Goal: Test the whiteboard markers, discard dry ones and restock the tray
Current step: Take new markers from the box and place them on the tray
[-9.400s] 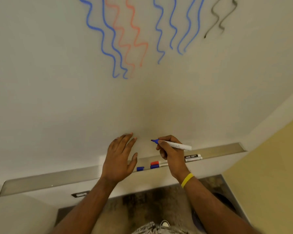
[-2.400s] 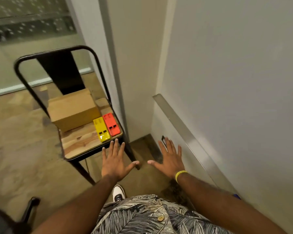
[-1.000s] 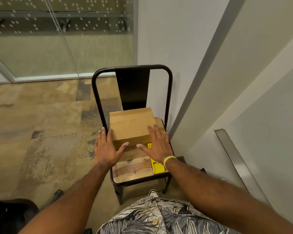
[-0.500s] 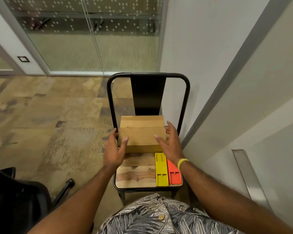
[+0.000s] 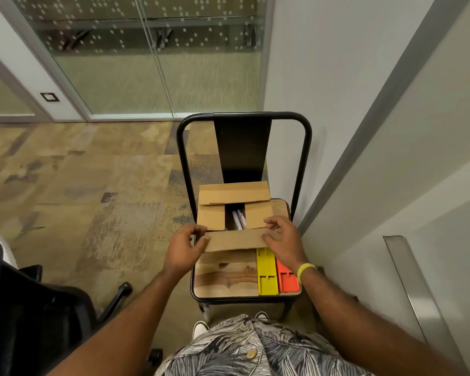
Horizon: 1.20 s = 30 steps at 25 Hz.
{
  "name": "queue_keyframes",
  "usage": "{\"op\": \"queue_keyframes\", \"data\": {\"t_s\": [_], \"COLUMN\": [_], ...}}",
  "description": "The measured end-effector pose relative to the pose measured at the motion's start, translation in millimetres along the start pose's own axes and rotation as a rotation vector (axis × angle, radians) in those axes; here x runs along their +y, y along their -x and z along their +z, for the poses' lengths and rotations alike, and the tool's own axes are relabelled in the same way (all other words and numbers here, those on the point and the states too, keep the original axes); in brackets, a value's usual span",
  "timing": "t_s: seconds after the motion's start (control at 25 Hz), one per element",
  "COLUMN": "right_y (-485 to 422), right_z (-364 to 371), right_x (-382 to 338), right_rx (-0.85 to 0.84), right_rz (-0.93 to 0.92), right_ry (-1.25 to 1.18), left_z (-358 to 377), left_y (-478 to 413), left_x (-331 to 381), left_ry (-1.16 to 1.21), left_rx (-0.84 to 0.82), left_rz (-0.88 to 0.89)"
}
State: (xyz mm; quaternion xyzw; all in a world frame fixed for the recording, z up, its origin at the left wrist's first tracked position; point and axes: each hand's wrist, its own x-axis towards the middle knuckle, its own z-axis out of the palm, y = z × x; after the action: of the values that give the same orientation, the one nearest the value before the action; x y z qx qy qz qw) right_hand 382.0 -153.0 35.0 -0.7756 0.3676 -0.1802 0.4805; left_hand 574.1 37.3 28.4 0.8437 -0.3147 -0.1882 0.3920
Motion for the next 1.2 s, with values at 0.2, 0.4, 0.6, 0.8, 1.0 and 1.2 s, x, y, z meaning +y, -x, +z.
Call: {"op": "queue_keyframes", "data": {"t_s": [0.2,0.4,0.6,0.8,1.0,1.2], "right_y": [6.0,-3.6,-19.0,-37.9,-49.5,-84.2], "right_z": [19.8,26.3,34.1,42.4,48.3,54.4], "right_x": [8.3,5.5,-6.0,-21.7,-30.8,-46.4], "right_rx": [0.001,-0.009,-0.006,-0.053,-0.056,-0.121], "right_rz": [-0.175,-0.16,-0.131,-0.089,-0.105,0.065], "right_ry": [0.454,0.656,0.753,0.747,0.757,0.878], "left_z": [-6.0,-6.1,1.3,6.0,6.0,6.1], "left_y": [-2.1,-17.3,-48.4,-63.9,-87.1,-112.8], "left_x": [-0.7,5.3,13.1,17.3,15.6,21.1], "left_ry": [-0.563,-0.749,-0.736,-0.69,-0.711,-0.741], "left_rx": [-0.165,-0.178,-0.212,-0.253,-0.22,-0.311], "left_rz": [0.228,0.286,0.339,0.361,0.35,0.218]}}
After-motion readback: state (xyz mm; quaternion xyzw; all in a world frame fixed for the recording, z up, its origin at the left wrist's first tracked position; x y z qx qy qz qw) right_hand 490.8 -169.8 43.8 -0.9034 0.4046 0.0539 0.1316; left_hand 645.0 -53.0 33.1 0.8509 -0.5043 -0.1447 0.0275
